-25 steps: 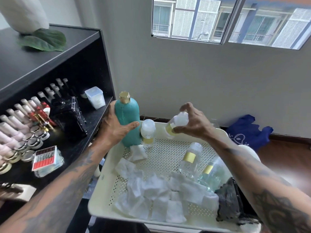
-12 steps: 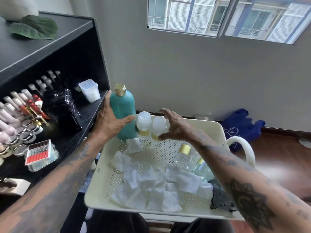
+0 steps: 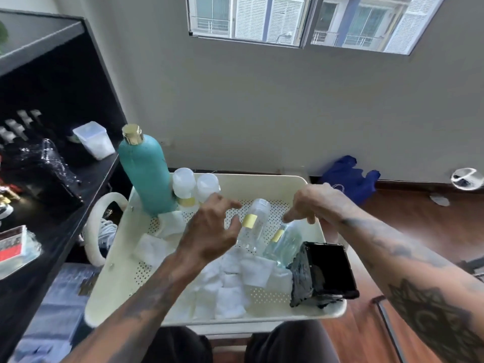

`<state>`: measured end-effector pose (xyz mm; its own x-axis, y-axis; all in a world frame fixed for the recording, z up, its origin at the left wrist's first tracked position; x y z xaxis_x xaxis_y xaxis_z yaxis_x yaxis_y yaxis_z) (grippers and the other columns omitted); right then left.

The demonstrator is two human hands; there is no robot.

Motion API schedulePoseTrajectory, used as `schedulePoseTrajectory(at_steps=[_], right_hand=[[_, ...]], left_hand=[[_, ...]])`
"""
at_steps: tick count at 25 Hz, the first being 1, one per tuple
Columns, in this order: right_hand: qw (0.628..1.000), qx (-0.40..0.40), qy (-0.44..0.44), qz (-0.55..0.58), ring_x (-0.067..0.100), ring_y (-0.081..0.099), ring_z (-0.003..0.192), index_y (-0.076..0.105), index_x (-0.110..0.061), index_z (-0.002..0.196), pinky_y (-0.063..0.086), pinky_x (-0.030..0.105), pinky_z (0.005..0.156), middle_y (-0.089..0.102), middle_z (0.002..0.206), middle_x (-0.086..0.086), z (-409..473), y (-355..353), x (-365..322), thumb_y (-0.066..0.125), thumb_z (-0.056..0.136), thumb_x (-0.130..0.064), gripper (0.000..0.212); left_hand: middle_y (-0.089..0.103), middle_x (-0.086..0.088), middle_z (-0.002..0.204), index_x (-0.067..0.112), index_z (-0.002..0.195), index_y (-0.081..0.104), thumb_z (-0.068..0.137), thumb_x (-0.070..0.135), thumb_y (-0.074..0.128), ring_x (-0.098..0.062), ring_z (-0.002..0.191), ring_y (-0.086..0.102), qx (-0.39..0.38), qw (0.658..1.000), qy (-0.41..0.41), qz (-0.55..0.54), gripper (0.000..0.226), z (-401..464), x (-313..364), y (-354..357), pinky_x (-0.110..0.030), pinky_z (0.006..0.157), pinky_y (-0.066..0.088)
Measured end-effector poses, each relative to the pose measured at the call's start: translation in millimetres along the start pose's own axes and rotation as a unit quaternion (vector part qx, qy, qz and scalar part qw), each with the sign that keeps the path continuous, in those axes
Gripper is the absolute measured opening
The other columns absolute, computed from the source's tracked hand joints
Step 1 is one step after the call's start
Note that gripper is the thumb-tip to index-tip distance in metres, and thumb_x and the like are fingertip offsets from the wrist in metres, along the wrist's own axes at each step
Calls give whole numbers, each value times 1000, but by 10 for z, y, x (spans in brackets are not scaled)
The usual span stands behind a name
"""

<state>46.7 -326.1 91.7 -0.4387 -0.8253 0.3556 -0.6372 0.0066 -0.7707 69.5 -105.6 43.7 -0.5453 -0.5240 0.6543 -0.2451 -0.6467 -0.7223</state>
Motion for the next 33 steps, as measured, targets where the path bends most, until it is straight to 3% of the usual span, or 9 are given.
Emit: schedulePoseTrajectory(at_steps=[3,6,9,12,16,19,25,28,33], right_hand=[[1000,16,-24,11,17,52,73,61,-15,90,36,32,57,59,66,-2,29,122,-111,59,79,-69,55],[995,-40,-28,87,21,57,76,56,-13,126,46,35,74,61,69,6,91,239,-180,60,81,-63,67],[966,-151,-16,208,25,70,96,45,-4,137,54,35,91,69,99,16,158,329,-124,59,86,-53,72],[921,-178,-23,346,29,72,92,46,1,130,56,36,91,65,108,24,151,393,-65,60,87,-34,57],[887,11,-73,456,29,72,78,61,-4,107,61,36,72,67,97,17,127,245,93,74,74,-30,45],[897,126,-119,407,27,59,102,50,-7,122,53,39,87,57,116,12,136,153,151,80,69,-22,62],[884,152,-144,418,27,55,105,50,-11,123,48,40,92,58,119,10,192,239,146,83,69,-22,65],[869,159,-146,444,26,57,101,51,-13,121,48,38,88,59,113,9,227,277,142,86,67,-24,65],[854,149,-150,475,23,57,94,48,-18,117,44,34,75,58,105,4,322,292,13,87,65,-25,65]], left_hand=[[55,-7,126,15,128,55,90,46,54,-27,110,57,-162,972,-111,126,49,331,151,418,-44,93,50],[63,-9,109,12,113,58,82,58,63,-26,95,62,-229,950,-180,117,55,481,165,621,-42,83,54],[66,-8,106,14,120,54,78,54,71,-26,89,65,-243,949,-193,49,61,522,147,699,-42,79,56],[63,-9,119,27,146,30,80,44,71,-26,94,64,-259,949,-178,8,80,568,141,672,-41,81,56],[64,-4,97,38,144,21,78,27,72,-19,73,65,-226,966,-126,-10,84,671,117,538,-31,62,56],[55,-1,83,39,128,23,72,15,74,-15,60,56,-173,981,-82,-24,79,697,95,489,-22,48,46],[50,-11,119,42,138,13,83,14,69,-28,85,61,-134,987,71,59,83,564,21,513,-33,65,52],[53,-13,127,29,137,28,78,22,80,-29,104,57,-69,958,182,209,79,541,11,536,-32,72,51],[56,-14,115,22,124,26,72,15,83,-29,94,57,-13,977,150,149,77,586,-14,417,-40,71,54]])
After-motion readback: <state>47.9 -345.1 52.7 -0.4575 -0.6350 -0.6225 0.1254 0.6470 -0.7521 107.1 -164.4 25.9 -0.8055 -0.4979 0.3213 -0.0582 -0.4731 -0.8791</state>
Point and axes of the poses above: each hand's wrist, its own z-axis towards the middle knuckle, its own y-axis out of the palm, x = y × z, the point moved 1 cm from there along z, towards the middle knuckle
